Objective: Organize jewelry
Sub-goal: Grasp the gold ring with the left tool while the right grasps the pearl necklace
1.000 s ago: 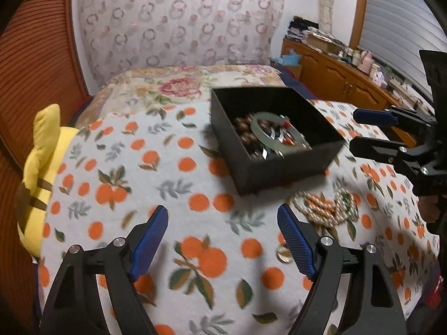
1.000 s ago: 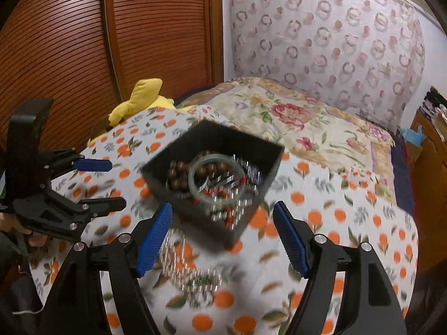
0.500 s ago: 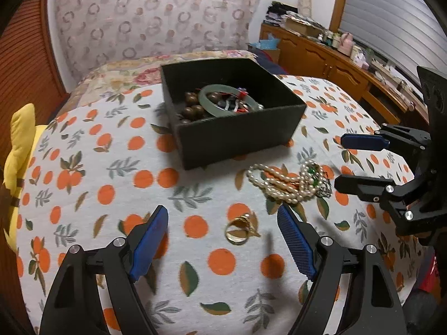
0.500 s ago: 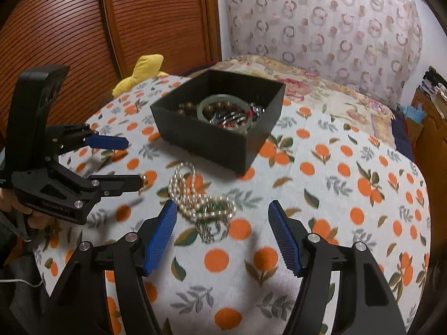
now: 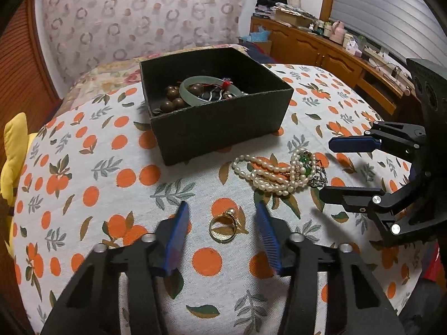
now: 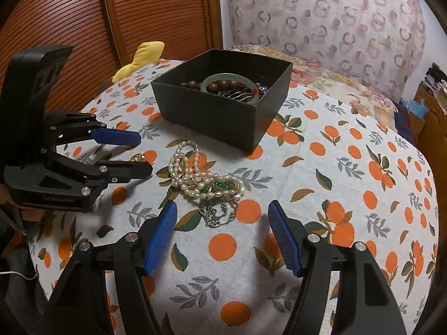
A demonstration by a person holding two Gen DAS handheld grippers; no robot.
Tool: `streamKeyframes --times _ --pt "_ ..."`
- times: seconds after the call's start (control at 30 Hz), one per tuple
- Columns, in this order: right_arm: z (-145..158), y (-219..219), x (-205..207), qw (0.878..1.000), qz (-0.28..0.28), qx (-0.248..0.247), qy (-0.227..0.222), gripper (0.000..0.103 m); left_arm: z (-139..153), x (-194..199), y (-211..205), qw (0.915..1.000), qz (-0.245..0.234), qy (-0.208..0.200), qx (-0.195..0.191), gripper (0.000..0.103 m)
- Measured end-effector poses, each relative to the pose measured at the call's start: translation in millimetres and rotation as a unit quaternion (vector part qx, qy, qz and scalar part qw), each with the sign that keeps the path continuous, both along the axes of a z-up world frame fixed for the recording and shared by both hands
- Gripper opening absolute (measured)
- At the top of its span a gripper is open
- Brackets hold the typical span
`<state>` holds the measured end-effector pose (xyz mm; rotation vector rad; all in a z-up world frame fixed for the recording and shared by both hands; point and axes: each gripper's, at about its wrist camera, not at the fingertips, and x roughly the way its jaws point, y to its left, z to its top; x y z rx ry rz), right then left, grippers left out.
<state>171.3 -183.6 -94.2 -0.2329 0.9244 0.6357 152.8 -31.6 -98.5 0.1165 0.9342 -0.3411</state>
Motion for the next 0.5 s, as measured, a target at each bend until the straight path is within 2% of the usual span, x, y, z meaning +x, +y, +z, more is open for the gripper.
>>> streamKeyframes --times 0.1,0.17,0.2,0.5 --pt "1 1 1 1.0 0.0 -0.001 -0.001 0.07 1 -1 2 1.0 -0.006 0.001 -0.002 0.017" --pt "1 1 2 1.0 0.001 -0.001 -0.001 0.07 2 -2 4 0.9999 -0.008 0.002 -0.008 0.015" --pt "2 1 3 1.0 0.002 -0.001 -0.002 0.069 4 -4 7 0.9999 -0.007 -0.002 -0.014 0.009" --pt "5 13 6 1.0 0.011 -0.003 -0.004 0.066 8 -5 39 0.9986 0.031 0.004 -0.043 0.01"
